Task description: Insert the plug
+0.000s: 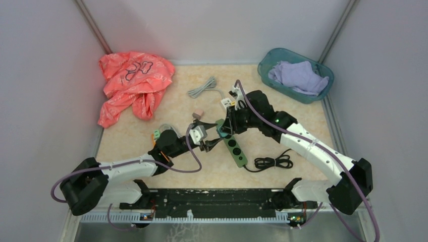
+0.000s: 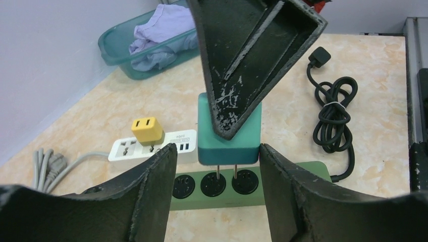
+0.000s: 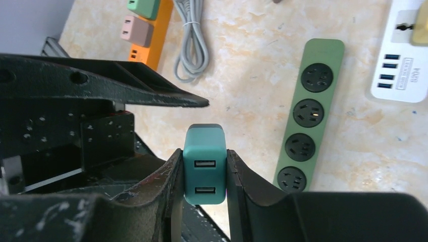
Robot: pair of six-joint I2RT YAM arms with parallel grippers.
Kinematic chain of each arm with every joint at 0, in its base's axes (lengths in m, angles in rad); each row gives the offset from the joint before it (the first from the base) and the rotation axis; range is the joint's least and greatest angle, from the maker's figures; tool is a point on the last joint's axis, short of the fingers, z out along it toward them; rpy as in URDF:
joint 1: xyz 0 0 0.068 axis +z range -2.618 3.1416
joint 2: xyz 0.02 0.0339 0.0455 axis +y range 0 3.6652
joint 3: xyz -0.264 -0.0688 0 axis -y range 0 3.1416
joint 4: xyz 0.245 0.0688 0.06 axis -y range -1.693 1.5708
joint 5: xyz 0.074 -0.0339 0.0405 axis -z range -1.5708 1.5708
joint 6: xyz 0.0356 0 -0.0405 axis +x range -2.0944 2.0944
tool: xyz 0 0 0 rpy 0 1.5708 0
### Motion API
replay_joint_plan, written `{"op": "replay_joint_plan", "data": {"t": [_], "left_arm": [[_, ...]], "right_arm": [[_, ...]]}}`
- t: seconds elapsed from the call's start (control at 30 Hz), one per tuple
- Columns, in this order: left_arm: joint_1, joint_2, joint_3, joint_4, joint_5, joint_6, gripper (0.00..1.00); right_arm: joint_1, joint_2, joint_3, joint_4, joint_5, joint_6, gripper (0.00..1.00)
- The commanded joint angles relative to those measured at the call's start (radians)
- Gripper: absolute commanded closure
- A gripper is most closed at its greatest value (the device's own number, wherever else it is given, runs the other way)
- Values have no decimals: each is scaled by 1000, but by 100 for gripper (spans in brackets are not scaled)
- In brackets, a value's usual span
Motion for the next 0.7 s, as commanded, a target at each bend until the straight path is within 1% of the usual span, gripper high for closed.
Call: {"op": "replay_joint_plan", "data": {"t": [0.0,0.13,0.27,0.5,0.67], "left_arm": [[-4,-31,-10,-35,-113,-87,32],[-2,-27,7,-105,-210,-200,27],[-2,0,24,-153,-295,-343,18],[-1,69,48,-193,-350,-618,16],[9,140,132,-330,-384,-775,16]], "right_arm": [[-7,-17,65,-2,86,-77,100],[-7,-28,51,-7,158,-119,100],[-7,-21,40,-16,233,-158,100],[-7,7,13,-1,311,-210,100],[-7,36,-11,22,326,-217,100]]}}
